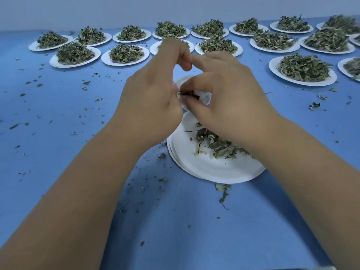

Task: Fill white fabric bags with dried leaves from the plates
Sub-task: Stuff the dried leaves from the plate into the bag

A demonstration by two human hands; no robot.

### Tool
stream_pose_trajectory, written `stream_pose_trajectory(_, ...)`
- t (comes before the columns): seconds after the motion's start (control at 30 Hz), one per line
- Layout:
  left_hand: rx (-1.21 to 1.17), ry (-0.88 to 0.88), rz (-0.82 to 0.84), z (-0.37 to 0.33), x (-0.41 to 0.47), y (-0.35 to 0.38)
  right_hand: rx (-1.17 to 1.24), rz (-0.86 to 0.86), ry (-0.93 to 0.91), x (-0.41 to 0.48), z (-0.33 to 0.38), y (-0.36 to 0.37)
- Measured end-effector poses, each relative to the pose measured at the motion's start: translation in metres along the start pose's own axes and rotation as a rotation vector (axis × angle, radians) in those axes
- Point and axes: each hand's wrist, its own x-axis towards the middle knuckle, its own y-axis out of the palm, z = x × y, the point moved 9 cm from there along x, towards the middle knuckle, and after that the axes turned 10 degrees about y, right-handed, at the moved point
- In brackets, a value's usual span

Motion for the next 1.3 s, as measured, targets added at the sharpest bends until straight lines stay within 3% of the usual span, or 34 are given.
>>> stream_pose_trajectory(0.23, 0.008, 0.156, 0.014, -0.008, 0.001, 0.002, 0.133, -0.027, -0.05, -0.001, 0.001, -0.002)
stream_pose_trajectory(0.4, -0.386, 0.082, -0.111, 0.001, 0.002, 0.002, 0.066, -0.044, -0.028, 0.001, 0.003, -0.006)
stream_pose_trajectory(0.67, -0.617, 0.052, -0.137, 0.0, 0.003, 0.005, -0.186, -0.029, 0.105, 0.004, -0.008, -0.005)
stream_pose_trajectory(0.77, -0.549, 0.018, -0.13, 0.004, 0.003, 0.006, -0.213, -0.061, 0.106, 0.004, -0.008, -0.008)
stream_pose_trajectory(1.0, -0.213, -0.074, -0.137, 0.016, -0.002, 0.002, -0.017, 0.028, 0.09, 0.002, -0.013, -0.001)
stream_pose_trajectory(1.1, -0.204, -0.094, -0.161, 0.017, -0.002, -0.001, 0.087, 0.028, 0.085, 0.002, -0.017, -0.002)
stream_pose_trajectory(1.3, -0.069, -0.02, -0.066, 0.008, 0.0, 0.002, 0.278, 0.007, 0.163, -0.001, -0.027, -0.007)
